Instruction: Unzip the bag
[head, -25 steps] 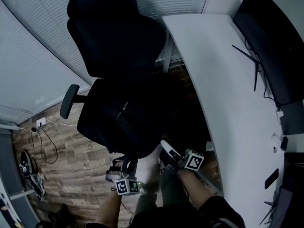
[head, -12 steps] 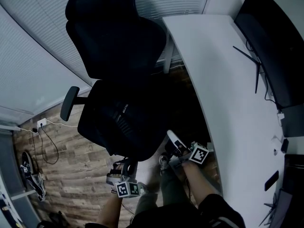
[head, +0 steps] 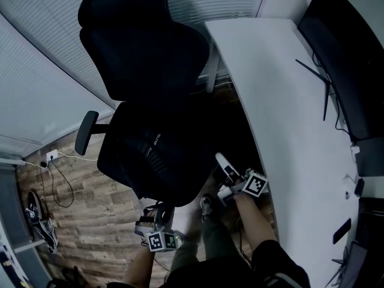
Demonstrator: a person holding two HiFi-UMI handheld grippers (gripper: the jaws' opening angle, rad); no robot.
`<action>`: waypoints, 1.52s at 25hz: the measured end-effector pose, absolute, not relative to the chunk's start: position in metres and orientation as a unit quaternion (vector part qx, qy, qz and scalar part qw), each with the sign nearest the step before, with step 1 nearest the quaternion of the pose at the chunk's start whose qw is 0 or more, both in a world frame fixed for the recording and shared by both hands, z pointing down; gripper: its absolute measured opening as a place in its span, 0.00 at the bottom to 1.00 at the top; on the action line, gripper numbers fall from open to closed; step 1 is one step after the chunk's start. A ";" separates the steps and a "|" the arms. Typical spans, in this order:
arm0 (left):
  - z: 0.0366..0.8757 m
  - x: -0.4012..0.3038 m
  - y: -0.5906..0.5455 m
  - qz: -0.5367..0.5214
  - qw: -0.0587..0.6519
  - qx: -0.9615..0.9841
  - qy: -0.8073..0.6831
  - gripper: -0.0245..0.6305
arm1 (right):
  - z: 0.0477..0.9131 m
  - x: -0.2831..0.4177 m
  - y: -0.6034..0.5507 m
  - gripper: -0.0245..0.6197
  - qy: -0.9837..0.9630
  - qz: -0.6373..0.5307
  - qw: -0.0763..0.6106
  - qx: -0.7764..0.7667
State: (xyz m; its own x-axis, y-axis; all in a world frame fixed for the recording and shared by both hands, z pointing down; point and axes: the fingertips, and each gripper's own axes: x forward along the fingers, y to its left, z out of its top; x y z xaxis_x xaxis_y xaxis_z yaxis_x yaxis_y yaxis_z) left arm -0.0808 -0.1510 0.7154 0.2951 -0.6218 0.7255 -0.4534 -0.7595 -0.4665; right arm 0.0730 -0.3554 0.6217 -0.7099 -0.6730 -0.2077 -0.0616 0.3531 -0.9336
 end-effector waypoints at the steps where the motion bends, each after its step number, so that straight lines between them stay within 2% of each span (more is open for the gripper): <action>1: 0.716 -0.080 -0.151 -0.490 0.085 -0.800 0.336 0.11 | 0.623 0.074 -0.360 0.11 0.767 -0.515 0.295 -0.241; 14: 0.718 -0.071 -0.159 -0.483 0.075 -0.801 0.345 0.11 | 0.639 0.079 -0.398 0.11 0.766 -0.525 0.267 -0.258; 23: 0.709 -0.069 -0.158 -0.453 0.021 -0.816 0.359 0.15 | 0.630 0.074 -0.381 0.12 0.789 -0.499 0.214 -0.285; 24: 0.706 -0.068 -0.157 -0.449 0.017 -0.818 0.359 0.15 | 0.629 0.075 -0.377 0.15 0.789 -0.499 0.208 -0.290; 26: 0.699 -0.068 -0.154 -0.441 0.013 -0.821 0.363 0.19 | 0.627 0.079 -0.367 0.29 0.788 -0.499 0.199 -0.301; 32: 0.668 -0.076 -0.152 -0.406 0.014 -0.823 0.398 0.22 | 0.614 0.091 -0.325 0.30 0.787 -0.486 0.181 -0.334; 38: 0.631 -0.084 -0.144 -0.364 0.018 -0.823 0.436 0.22 | 0.585 0.091 -0.271 0.30 0.819 -0.420 0.145 -0.363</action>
